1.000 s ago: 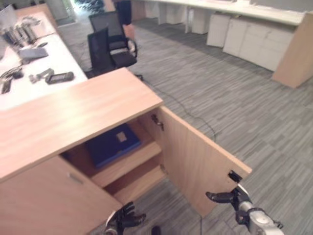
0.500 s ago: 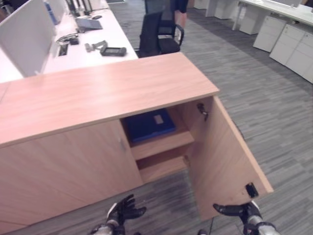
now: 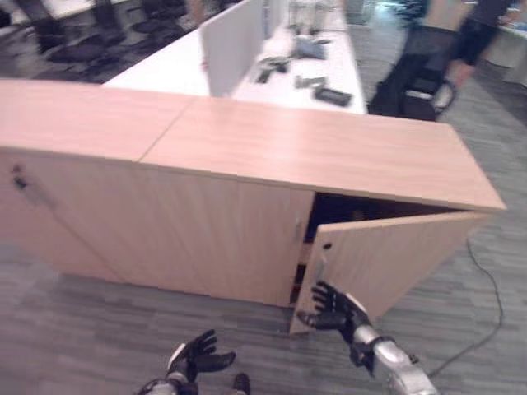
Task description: Put the empty folder in the office cabinet
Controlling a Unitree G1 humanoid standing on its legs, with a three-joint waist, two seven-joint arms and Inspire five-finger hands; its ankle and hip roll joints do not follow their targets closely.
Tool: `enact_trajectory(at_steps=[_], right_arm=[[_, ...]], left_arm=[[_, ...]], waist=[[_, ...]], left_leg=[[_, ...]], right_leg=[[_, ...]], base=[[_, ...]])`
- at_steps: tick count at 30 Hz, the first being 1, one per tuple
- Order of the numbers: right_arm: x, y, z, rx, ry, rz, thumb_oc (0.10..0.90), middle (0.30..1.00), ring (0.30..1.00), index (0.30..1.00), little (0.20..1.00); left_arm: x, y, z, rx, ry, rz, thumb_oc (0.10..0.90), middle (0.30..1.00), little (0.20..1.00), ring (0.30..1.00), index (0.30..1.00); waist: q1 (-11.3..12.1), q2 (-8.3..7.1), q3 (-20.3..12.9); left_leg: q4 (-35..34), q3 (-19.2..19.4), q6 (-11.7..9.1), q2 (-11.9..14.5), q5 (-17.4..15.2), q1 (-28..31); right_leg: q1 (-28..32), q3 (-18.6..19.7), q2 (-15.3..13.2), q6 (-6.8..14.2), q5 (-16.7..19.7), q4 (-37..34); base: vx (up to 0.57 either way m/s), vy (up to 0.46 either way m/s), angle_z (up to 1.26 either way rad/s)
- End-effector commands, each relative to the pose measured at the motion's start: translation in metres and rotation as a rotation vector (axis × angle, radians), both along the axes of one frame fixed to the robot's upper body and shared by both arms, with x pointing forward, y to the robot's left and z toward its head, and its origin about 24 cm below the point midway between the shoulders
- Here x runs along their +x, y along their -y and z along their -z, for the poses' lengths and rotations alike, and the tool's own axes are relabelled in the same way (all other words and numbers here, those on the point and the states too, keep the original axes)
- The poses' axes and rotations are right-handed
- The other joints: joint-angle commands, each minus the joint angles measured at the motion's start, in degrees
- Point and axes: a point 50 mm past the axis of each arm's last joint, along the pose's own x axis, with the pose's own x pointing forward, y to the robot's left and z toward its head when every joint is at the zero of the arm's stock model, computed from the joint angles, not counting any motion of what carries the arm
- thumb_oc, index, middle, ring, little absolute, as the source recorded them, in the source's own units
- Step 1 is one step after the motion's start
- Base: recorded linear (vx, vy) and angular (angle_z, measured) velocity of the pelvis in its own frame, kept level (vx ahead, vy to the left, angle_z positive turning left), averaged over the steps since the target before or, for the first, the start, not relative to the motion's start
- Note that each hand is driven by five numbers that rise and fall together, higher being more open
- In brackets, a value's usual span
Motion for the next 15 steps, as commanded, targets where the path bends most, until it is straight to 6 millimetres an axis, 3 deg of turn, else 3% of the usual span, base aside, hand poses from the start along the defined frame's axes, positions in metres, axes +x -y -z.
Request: enact_trajectory(at_steps=[1, 7, 9, 11, 12, 13, 15], right_arm=[[0.037, -0.023, -0.054, 0.095, 0.308, -0.078, 0.800, 0.900, 0.900, 0.900, 0.900], [0.031, -0.004, -0.047, 0.075, 0.287, 0.013, 0.800, 0.900, 0.900, 0.900, 0.900], [0.035, 0.010, -0.049, 0.060, 0.298, 0.090, 0.800, 0.900, 0.900, 0.900, 0.900], [0.041, 0.037, -0.055, 0.043, 0.325, 0.229, 0.800, 0.900, 0.900, 0.900, 0.900], [0.041, 0.037, -0.055, 0.043, 0.325, 0.230, 0.800, 0.900, 0.900, 0.900, 0.900], [0.045, 0.057, -0.057, 0.030, 0.332, 0.325, 0.800, 0.900, 0.900, 0.900, 0.900], [0.048, 0.075, -0.059, -0.007, 0.334, 0.390, 0.800, 0.900, 0.900, 0.900, 0.900]], left_arm=[[0.030, 0.007, -0.015, 0.010, 0.133, 0.083, 0.800, 0.900, 0.900, 0.900, 0.900], [0.023, 0.014, -0.011, -0.005, 0.115, 0.097, 0.800, 0.900, 0.900, 0.900, 0.900], [0.019, 0.014, -0.010, -0.008, 0.108, 0.106, 0.800, 0.900, 0.900, 0.900, 0.900], [0.015, 0.015, -0.010, -0.021, 0.107, 0.116, 0.800, 0.900, 0.900, 0.900, 0.900], [0.015, 0.015, -0.010, -0.021, 0.107, 0.116, 0.800, 0.900, 0.900, 0.900, 0.900], [0.012, 0.014, -0.011, -0.030, 0.107, 0.122, 0.800, 0.900, 0.900, 0.900, 0.900], [0.011, 0.013, -0.012, -0.038, 0.108, 0.121, 0.800, 0.900, 0.900, 0.900, 0.900]], waist=[[0.6, 1.74, -0.6], [0.9, 2.24, -1.7], [0.9, 2.37, -1.9], [1.0, 2.67, -2.3], [1.0, 2.68, -2.3], [1.1, 2.85, -2.6], [1.2, 3.02, -2.8]], left_leg=[[-1.3, -0.7, -2.1, -0.1, -10.8, 11.8], [-1.3, -2.9, -2.5, -0.4, -11.0, 12.6], [-1.3, -3.1, -2.7, -0.3, -11.2, 12.9], [-1.3, -3.1, -2.9, -0.3, -11.3, 13.1], [-1.3, -3.1, -2.9, -0.3, -11.3, 13.1], [-1.3, -3.0, -3.1, -0.2, -11.4, 13.3], [-1.3, -2.9, -3.3, 0.0, -11.5, 13.4]], right_leg=[[-2.3, -0.8, -2.6, 5.3, 5.4, -0.1], [1.1, -3.3, -3.0, 4.7, 5.2, -3.0], [1.7, -4.3, -3.1, 4.7, 5.2, -3.6], [2.6, -5.1, -3.1, 4.6, 5.5, -4.8], [2.7, -5.1, -3.1, 4.6, 5.5, -4.8], [3.1, -5.5, -3.1, 4.6, 5.6, -5.5], [3.6, -5.9, -3.1, 4.5, 5.6, -6.3]], base=[[0.06, -0.012, 0.46], [0.06, -0.031, 0.14], [0.04, -0.051, 0.09], [0.05, -0.061, 0.12], [0.04, -0.059, 0.11], [0.03, -0.064, 0.02], [0.03, -0.069, -0.04]])
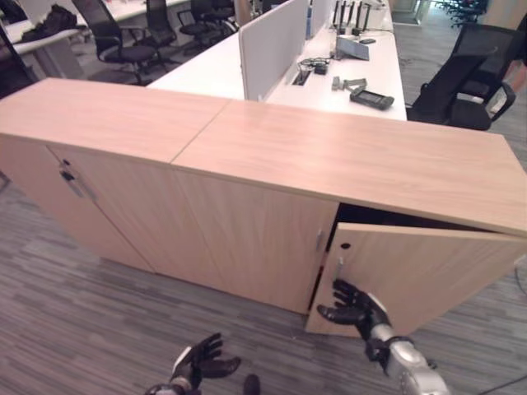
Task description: Put the empty folder in the office cabinet
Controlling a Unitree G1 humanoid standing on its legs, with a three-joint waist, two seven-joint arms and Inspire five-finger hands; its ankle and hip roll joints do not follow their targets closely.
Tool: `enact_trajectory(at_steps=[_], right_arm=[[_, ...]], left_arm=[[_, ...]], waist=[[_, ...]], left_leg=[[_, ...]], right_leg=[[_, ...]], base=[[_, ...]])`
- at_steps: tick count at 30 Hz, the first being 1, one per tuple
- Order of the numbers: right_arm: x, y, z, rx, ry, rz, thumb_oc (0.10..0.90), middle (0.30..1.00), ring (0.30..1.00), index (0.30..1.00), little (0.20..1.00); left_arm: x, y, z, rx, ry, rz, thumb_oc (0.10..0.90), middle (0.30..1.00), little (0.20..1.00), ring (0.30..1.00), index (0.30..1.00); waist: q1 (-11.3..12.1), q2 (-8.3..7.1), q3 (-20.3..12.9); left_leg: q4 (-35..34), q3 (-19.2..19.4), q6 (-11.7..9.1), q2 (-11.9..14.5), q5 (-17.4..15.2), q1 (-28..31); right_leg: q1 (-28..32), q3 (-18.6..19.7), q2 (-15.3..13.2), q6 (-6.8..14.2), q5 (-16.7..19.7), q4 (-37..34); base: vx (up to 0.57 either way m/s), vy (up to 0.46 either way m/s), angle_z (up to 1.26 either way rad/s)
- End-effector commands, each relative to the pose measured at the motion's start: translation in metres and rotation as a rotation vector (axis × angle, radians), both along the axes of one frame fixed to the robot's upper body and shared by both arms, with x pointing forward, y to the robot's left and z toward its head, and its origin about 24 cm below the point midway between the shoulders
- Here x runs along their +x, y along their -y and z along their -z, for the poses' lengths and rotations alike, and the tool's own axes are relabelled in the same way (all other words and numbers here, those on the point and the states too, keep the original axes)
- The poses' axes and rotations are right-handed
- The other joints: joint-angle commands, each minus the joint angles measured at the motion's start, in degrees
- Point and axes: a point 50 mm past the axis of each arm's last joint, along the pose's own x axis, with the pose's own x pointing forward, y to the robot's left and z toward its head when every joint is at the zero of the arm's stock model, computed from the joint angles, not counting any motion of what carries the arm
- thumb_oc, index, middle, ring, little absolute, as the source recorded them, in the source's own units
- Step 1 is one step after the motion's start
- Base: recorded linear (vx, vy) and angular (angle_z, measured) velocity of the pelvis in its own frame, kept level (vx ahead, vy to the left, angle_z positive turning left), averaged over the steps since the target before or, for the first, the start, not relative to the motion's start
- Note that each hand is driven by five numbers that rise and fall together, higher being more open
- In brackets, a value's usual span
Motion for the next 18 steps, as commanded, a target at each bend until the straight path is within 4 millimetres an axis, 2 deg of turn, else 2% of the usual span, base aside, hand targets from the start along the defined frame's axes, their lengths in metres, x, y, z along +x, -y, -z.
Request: enact_trajectory(at_steps=[1, 3, 4, 6, 9, 10, 12, 15, 16, 18], right_arm=[[0.055, 0.041, -0.063, -0.030, 0.344, 0.208, 0.800, 0.900, 0.900, 0.900, 0.900], [0.059, 0.055, -0.065, -0.049, 0.337, 0.257, 0.800, 0.900, 0.900, 0.900, 0.900], [0.059, 0.055, -0.065, -0.049, 0.337, 0.257, 0.800, 0.900, 0.900, 0.900, 0.900], [0.066, 0.073, -0.071, -0.110, 0.319, 0.275, 0.800, 0.900, 0.900, 0.900, 0.900], [0.075, 0.083, -0.080, -0.161, 0.316, 0.268, 0.800, 0.900, 0.900, 0.900, 0.900], [0.083, 0.091, -0.090, -0.191, 0.321, 0.275, 0.800, 0.900, 0.900, 0.900, 0.900], [0.089, 0.095, -0.094, -0.201, 0.318, 0.276, 0.800, 0.900, 0.900, 0.900, 0.900], [0.104, 0.106, -0.109, -0.235, 0.310, 0.297, 0.800, 0.900, 0.900, 0.900, 0.900], [0.112, 0.111, -0.120, -0.248, 0.315, 0.305, 0.800, 0.900, 0.900, 0.900, 0.900], [0.117, 0.111, -0.126, -0.254, 0.319, 0.301, 0.800, 0.900, 0.900, 0.900, 0.900]], left_arm=[[0.031, -0.002, -0.015, 0.002, 0.123, 0.064, 0.800, 0.900, 0.900, 0.900, 0.900], [0.030, -0.002, -0.015, -0.006, 0.120, 0.068, 0.800, 0.900, 0.900, 0.900, 0.900], [0.031, -0.002, -0.015, -0.006, 0.121, 0.068, 0.800, 0.900, 0.900, 0.900, 0.900], [0.030, -0.001, -0.016, -0.015, 0.122, 0.082, 0.800, 0.900, 0.900, 0.900, 0.900], [0.031, 0.000, -0.016, -0.020, 0.125, 0.098, 0.800, 0.900, 0.900, 0.900, 0.900], [0.030, 0.002, -0.016, -0.025, 0.123, 0.117, 0.800, 0.900, 0.900, 0.900, 0.900], [0.031, 0.002, -0.017, -0.026, 0.124, 0.126, 0.800, 0.900, 0.900, 0.900, 0.900], [0.031, 0.005, -0.016, -0.028, 0.114, 0.156, 0.800, 0.900, 0.900, 0.900, 0.900], [0.030, 0.006, -0.016, -0.032, 0.110, 0.167, 0.800, 0.900, 0.900, 0.900, 0.900], [0.030, 0.007, -0.016, -0.036, 0.108, 0.172, 0.800, 0.900, 0.900, 0.900, 0.900]], waist=[[1.5, -0.60, -2.6], [1.7, -0.59, -2.8], [1.7, -0.56, -2.8], [2.0, -0.49, -3.0], [2.3, -0.35, -3.0], [2.6, -0.35, -3.0], [2.8, -0.27, -2.9], [3.5, -0.12, -2.9], [3.9, -0.14, -3.0], [4.0, -0.07, -3.0]], left_leg=[[-0.1, 0.1, -1.9, 0.3, -10.7, 8.7], [-0.1, 0.1, -2.1, 0.4, -10.8, 8.8], [-0.1, 0.1, -2.1, 0.4, -10.8, 8.8], [-0.1, 0.2, -2.4, 0.7, -10.8, 8.9], [-0.1, 0.2, -2.5, 0.8, -10.7, 8.9], [-0.1, 0.1, -2.6, 0.9, -10.5, 8.9], [-0.1, 0.1, -2.7, 0.9, -10.5, 8.9], [-0.1, 0.2, -2.9, 1.1, -10.3, 8.9], [-0.1, 0.2, -3.0, 1.2, -10.2, 8.8], [-0.1, 0.2, -3.0, 1.2, -10.2, 8.8]], right_leg=[[-4.4, -1.0, -2.5, 3.4, 0.2, 4.5], [-4.1, -1.1, -2.4, 3.3, 0.2, 4.0], [-4.1, -1.1, -2.4, 3.3, 0.2, 4.0], [-3.6, -1.4, -2.3, 3.1, 0.2, 3.5], [-3.4, -1.6, -2.1, 3.1, 0.3, 3.1], [-3.3, -1.8, -2.1, 3.0, 0.3, 2.9], [-3.2, -1.9, -2.0, 3.0, 0.4, 2.9], [-2.9, -2.2, -1.9, 2.9, 0.4, 2.5], [-2.8, -2.4, -1.8, 2.9, 0.6, 2.2], [-2.8, -2.4, -1.8, 2.9, 0.6, 2.1]], base=[[0.02, -0.060, -0.07], [0.02, -0.050, -0.01], [0.01, -0.057, 0.00], [0.01, -0.069, -0.02], [0.00, -0.033, 0.00], [0.01, -0.032, 0.02], [0.00, -0.023, 0.00], [0.00, -0.022, 0.00], [0.00, 0.000, 0.00], [0.00, 0.000, 0.00]])
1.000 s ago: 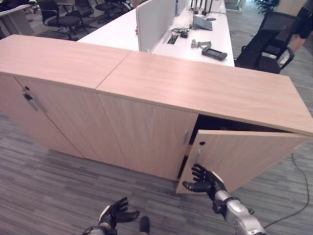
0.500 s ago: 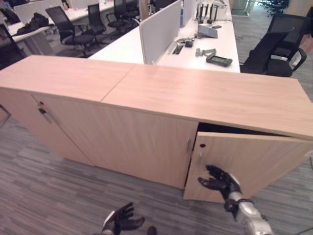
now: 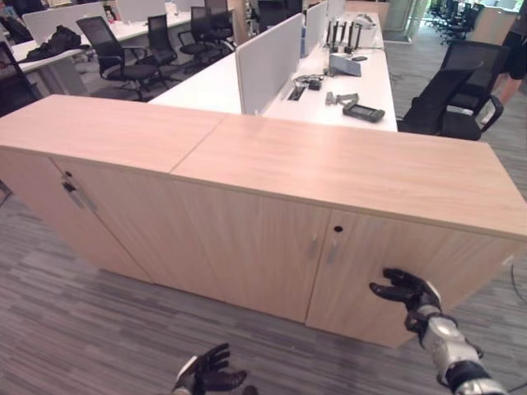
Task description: Put the empty folder in the office cabinet
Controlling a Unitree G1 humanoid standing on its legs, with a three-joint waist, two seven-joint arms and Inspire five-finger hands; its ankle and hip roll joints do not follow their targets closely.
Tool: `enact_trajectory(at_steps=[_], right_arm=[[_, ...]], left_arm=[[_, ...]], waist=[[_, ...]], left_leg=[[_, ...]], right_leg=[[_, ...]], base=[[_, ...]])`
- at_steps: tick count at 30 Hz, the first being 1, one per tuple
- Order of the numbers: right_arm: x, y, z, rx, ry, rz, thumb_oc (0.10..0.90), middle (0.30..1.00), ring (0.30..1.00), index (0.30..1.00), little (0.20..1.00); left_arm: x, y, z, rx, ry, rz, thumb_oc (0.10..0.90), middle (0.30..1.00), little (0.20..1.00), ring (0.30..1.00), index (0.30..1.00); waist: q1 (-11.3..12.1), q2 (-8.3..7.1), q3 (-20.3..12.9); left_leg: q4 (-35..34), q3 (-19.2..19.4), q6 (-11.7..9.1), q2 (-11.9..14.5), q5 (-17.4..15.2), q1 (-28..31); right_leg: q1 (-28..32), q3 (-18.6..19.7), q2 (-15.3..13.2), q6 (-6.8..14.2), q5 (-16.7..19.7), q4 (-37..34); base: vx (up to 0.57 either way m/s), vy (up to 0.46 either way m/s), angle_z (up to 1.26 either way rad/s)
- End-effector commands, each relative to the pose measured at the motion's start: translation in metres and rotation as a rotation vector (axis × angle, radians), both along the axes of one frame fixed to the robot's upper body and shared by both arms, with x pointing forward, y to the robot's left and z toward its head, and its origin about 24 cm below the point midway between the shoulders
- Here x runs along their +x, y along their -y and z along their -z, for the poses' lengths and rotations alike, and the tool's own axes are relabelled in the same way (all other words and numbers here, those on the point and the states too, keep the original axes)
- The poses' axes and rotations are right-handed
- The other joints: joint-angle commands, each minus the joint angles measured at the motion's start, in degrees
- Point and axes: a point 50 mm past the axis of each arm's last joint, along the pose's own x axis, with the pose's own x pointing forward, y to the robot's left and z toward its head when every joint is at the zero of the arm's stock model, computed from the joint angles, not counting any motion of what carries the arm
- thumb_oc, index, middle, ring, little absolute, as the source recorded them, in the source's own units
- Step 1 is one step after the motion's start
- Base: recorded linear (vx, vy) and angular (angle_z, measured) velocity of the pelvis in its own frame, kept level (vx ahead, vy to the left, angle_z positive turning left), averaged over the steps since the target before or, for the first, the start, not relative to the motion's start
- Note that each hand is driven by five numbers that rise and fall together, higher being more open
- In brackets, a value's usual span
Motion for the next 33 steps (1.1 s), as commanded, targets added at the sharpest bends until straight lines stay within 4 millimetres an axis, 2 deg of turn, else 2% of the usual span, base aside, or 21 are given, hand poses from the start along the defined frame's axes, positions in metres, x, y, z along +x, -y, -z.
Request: enact_trajectory(at_steps=[1, 5, 10, 13, 15, 16, 17, 18, 19, 20, 22, 26, 27, 29, 33], right_arm=[[0.075, 0.024, -0.115, -0.096, 0.410, 0.017, 0.800, 0.900, 0.900, 0.900, 0.900], [0.084, 0.027, -0.128, -0.087, 0.421, 0.039, 0.800, 0.900, 0.900, 0.900, 0.900], [0.090, 0.019, -0.129, -0.079, 0.423, 0.018, 0.800, 0.900, 0.900, 0.900, 0.900], [0.089, 0.004, -0.119, -0.045, 0.437, -0.025, 0.800, 0.900, 0.900, 0.900, 0.900], [0.082, -0.019, -0.104, -0.019, 0.453, -0.094, 0.800, 0.900, 0.900, 0.900, 0.900], [0.061, -0.037, -0.085, 0.044, 0.490, -0.115, 0.800, 0.900, 0.900, 0.900, 0.900], [0.060, -0.037, -0.084, 0.044, 0.486, -0.113, 0.800, 0.900, 0.900, 0.900, 0.900], [0.047, -0.042, -0.075, 0.060, 0.489, -0.118, 0.800, 0.900, 0.900, 0.900, 0.900], [0.017, -0.049, -0.050, 0.088, 0.448, -0.115, 0.800, 0.900, 0.900, 0.900, 0.900], [0.002, -0.053, -0.037, 0.104, 0.417, -0.113, 0.800, 0.900, 0.900, 0.900, 0.900], [-0.025, -0.058, -0.010, 0.138, 0.320, -0.091, 0.800, 0.900, 0.900, 0.900, 0.900], [-0.070, -0.072, 0.034, 0.143, 0.081, -0.170, 0.800, 0.900, 0.900, 0.900, 0.900], [-0.070, -0.073, 0.035, 0.143, 0.081, -0.170, 0.800, 0.900, 0.900, 0.900, 0.900], [-0.082, -0.076, 0.048, 0.128, -0.012, -0.211, 0.800, 0.900, 0.900, 0.900, 0.900], [-0.090, -0.079, 0.057, 0.129, -0.068, -0.232, 0.800, 0.900, 0.900, 0.900, 0.900]], left_arm=[[0.038, 0.000, -0.016, -0.009, 0.132, 0.073, 0.800, 0.900, 0.900, 0.900, 0.900], [0.038, 0.004, -0.016, -0.018, 0.128, 0.096, 0.800, 0.900, 0.900, 0.900, 0.900], [0.040, 0.006, -0.016, -0.019, 0.129, 0.103, 0.800, 0.900, 0.900, 0.900, 0.900], [0.043, 0.007, -0.017, -0.020, 0.144, 0.082, 0.800, 0.900, 0.900, 0.900, 0.900], [0.045, 0.007, -0.017, -0.015, 0.154, 0.056, 0.800, 0.900, 0.900, 0.900, 0.900], [0.047, 0.007, -0.018, -0.014, 0.170, 0.021, 0.800, 0.900, 0.900, 0.900, 0.900], [0.046, 0.007, -0.018, -0.012, 0.167, 0.022, 0.800, 0.900, 0.900, 0.900, 0.900], [0.046, 0.006, -0.018, -0.009, 0.172, 0.008, 0.800, 0.900, 0.900, 0.900, 0.900], [0.048, 0.006, -0.020, -0.003, 0.190, -0.015, 0.800, 0.900, 0.900, 0.900, 0.900], [0.048, 0.006, -0.020, 0.001, 0.193, -0.027, 0.800, 0.900, 0.900, 0.900, 0.900], [0.047, 0.006, -0.019, 0.004, 0.194, -0.040, 0.800, 0.900, 0.900, 0.900, 0.900], [0.048, 0.007, -0.020, 0.010, 0.199, -0.037, 0.800, 0.900, 0.900, 0.900, 0.900], [0.048, 0.007, -0.020, 0.010, 0.199, -0.038, 0.800, 0.900, 0.900, 0.900, 0.900], [0.049, 0.005, -0.020, 0.024, 0.198, -0.031, 0.800, 0.900, 0.900, 0.900, 0.900], [0.049, 0.006, -0.017, 0.034, 0.185, -0.029, 0.800, 0.900, 0.900, 0.900, 0.900]], waist=[[4.0, 0.10, -1.0], [4.6, 0.05, -1.2], [4.8, 0.02, -1.3], [4.5, 0.12, -1.1], [3.8, 0.29, -0.8], [2.6, 0.58, -0.5], [2.7, 0.50, -0.7], [2.2, 0.59, -0.6], [1.2, 0.67, -0.5], [0.6, 0.69, -0.5], [-0.3, 0.74, -0.5], [-2.4, 0.67, 0.0], [-2.4, 0.67, 0.0], [-3.3, 0.65, 0.3], [-4.0, 0.49, 0.5]], left_leg=[[-0.1, -0.1, -2.1, 0.8, -10.2, 8.3], [-0.1, -0.3, -2.1, 0.9, -10.2, 8.2], [-0.1, -0.4, -2.3, 1.0, -10.2, 8.2], [-0.1, -0.2, -2.2, 1.0, -10.2, 8.2], [-0.1, 0.0, -2.1, 1.0, -10.3, 8.1], [-0.1, 0.3, -2.0, 1.0, -10.4, 8.2], [-0.1, 0.3, -2.0, 1.0, -10.5, 8.2], [-0.1, 0.5, -2.0, 1.0, -10.6, 8.3], [-0.1, 0.7, -1.9, 1.1, -10.7, 8.5], [-0.1, 0.8, -1.9, 1.1, -10.9, 8.6], [-0.1, 1.1, -1.9, 1.2, -11.0, 8.9], [-0.1, 2.8, -2.1, 1.6, -11.2, 9.4], [-0.1, 2.8, -2.1, 1.6, -11.2, 9.4], [-0.1, 3.9, -2.1, 1.8, -11.2, 9.7], [-0.1, 5.1, -2.2, 2.0, -11.4, 10.3]], right_leg=[[-3.0, -2.6, -2.0, 3.1, 0.4, 2.1], [-2.8, -3.0, -1.8, 3.1, 0.4, 1.8], [-2.7, -3.0, -1.7, 3.1, 0.5, 1.6], [-2.8, -3.1, -1.7, 3.1, 0.7, 1.5], [-3.0, -2.8, -1.7, 3.0, 0.7, 1.6], [-3.3, -2.3, -1.7, 3.0, 0.6, 1.8], [-3.3, -2.3, -1.7, 3.0, 0.5, 1.9], [-3.4, -2.2, -1.7, 3.0, 0.4, 2.0], [-3.6, -1.9, -1.7, 2.9, 0.3, 2.3], [-3.7, -1.7, -1.7, 2.9, 0.3, 2.4], [-3.9, -1.4, -1.8, 2.9, 0.4, 2.4], [-4.8, 0.4, -1.8, 3.1, 0.9, 2.4], [-4.8, 0.5, -1.8, 3.1, 0.9, 2.4], [-5.4, 1.7, -1.8, 3.1, 1.2, 2.5], [-5.7, 3.1, -1.7, 3.2, 1.4, 2.6]], base=[[0.00, 0.000, 0.00], [0.00, 0.000, 0.00], [0.00, 0.000, 0.00], [0.00, 0.000, 0.00], [-0.01, 0.016, -0.01], [-0.01, 0.023, -0.05], [0.00, 0.017, -0.14], [0.01, -0.004, -0.15], [0.01, -0.005, -0.09], [0.00, 0.000, 0.00], [0.01, -0.004, 0.04], [-0.01, -0.010, -0.14], [-0.01, -0.006, -0.31], [-0.01, 0.000, -0.29], [-0.01, -0.010, -0.32]])
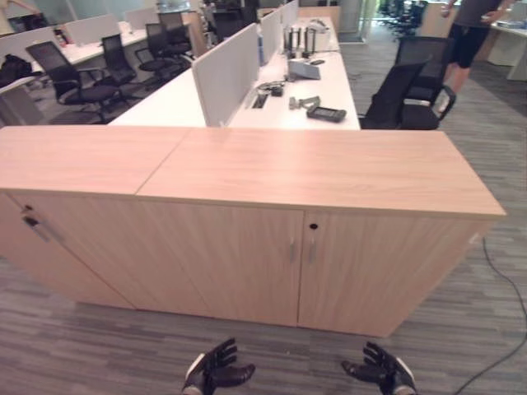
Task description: Put the empty folder in the office cabinet
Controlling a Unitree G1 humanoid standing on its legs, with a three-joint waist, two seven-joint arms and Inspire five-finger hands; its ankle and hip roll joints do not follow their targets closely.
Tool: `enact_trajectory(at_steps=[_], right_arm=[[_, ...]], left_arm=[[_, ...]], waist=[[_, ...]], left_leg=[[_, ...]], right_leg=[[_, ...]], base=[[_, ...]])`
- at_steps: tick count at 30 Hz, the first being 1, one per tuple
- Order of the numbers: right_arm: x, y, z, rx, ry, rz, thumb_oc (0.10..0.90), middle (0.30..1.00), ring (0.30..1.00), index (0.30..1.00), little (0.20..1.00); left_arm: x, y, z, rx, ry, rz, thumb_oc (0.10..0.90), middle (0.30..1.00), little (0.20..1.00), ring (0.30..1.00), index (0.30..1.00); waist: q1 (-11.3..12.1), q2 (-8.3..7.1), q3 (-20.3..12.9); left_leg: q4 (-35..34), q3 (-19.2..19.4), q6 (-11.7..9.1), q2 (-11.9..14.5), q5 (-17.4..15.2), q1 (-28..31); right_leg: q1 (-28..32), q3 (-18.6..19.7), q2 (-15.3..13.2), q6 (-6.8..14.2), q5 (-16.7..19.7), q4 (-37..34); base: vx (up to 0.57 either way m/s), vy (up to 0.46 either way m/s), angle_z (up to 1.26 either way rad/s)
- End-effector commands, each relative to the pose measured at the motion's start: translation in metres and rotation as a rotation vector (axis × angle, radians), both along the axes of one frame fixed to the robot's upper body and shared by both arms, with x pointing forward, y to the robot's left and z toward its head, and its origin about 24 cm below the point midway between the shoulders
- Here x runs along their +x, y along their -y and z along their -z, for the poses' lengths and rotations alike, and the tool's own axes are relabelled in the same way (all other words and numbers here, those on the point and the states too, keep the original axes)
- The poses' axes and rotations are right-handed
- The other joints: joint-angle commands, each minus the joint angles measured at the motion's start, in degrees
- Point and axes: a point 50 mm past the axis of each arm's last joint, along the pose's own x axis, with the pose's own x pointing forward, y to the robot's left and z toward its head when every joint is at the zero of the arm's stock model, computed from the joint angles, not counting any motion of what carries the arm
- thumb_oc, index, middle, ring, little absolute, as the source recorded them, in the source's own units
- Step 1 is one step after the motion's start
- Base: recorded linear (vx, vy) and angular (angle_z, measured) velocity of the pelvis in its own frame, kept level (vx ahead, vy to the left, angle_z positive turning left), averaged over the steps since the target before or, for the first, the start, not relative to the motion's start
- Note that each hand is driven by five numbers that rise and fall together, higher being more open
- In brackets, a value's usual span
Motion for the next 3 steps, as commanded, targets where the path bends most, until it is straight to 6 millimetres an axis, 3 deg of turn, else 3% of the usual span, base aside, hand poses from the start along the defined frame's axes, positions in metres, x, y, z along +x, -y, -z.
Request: enact_trajectory(at_steps=[1, 3], right_arm=[[0.0639, -0.0015, -0.0284, -0.007, 0.239, -0.072, 0.800, 0.900, 0.900, 0.900, 0.900], [0.0627, -0.0020, -0.0261, -0.002, 0.225, -0.074, 0.800, 0.900, 0.900, 0.900, 0.900]], left_arm=[[0.0436, -0.0073, -0.0175, 0.058, 0.144, 0.056, 0.800, 0.900, 0.900, 0.900, 0.900], [0.0435, -0.0072, -0.0173, 0.062, 0.142, 0.059, 0.800, 0.900, 0.900, 0.900, 0.900]], waist=[[1.2, 0.38, 1.5], [1.0, 0.38, 1.5]], left_leg=[[0.0, -0.6, -1.7, 0.9, -10.2, 9.0], [0.0, -0.1, -1.7, 1.0, -10.3, 9.4]], right_leg=[[-3.5, -2.9, -1.5, 2.8, 1.6, 2.1], [-3.6, -2.3, -1.4, 2.8, 1.7, 2.0]], base=[[0.00, -0.003, -0.18], [0.00, 0.001, -0.20]])
